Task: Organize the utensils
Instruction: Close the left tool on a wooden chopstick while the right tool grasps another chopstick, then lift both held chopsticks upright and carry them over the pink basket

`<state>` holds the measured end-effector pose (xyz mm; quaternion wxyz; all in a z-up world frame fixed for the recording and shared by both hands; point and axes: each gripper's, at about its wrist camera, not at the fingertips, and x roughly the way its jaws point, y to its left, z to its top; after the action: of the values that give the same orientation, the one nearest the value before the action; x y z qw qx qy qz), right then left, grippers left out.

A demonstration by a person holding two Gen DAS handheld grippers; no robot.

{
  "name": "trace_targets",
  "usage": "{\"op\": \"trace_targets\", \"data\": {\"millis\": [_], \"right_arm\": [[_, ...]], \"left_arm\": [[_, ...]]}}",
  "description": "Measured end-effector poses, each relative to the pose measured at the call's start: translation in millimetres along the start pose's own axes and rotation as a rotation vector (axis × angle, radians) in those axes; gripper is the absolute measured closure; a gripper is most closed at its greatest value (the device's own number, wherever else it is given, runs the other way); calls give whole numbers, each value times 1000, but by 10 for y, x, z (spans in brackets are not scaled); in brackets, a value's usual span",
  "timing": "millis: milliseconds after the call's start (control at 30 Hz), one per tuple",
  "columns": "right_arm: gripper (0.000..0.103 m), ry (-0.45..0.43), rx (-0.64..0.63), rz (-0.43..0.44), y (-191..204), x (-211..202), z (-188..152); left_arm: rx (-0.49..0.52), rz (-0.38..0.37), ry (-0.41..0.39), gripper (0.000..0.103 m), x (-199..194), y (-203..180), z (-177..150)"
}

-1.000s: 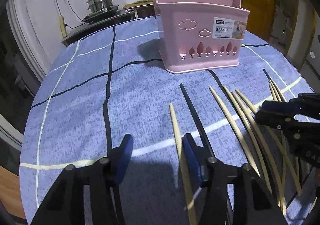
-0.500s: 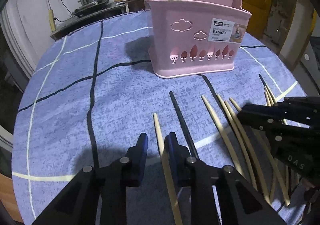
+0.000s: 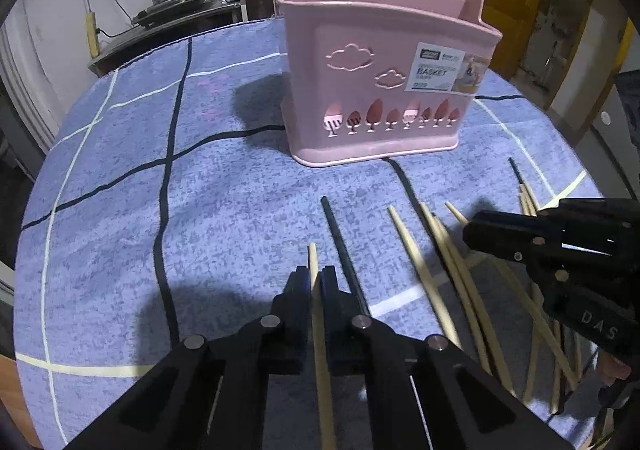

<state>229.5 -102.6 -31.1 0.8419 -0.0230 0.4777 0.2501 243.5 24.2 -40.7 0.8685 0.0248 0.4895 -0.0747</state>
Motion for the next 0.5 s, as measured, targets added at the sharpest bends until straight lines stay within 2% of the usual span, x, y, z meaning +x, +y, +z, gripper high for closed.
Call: {"op": "trace_targets", "data": {"millis": [133,500], "right_arm": [[98,-27,-1,12,3,-150,35],[98,-151,-14,31,113,-681,219]], "left_arm": [[-2,-16,-32,98,-136,-15,22],[20,-48,-206,98,-990,-75,186]]}}
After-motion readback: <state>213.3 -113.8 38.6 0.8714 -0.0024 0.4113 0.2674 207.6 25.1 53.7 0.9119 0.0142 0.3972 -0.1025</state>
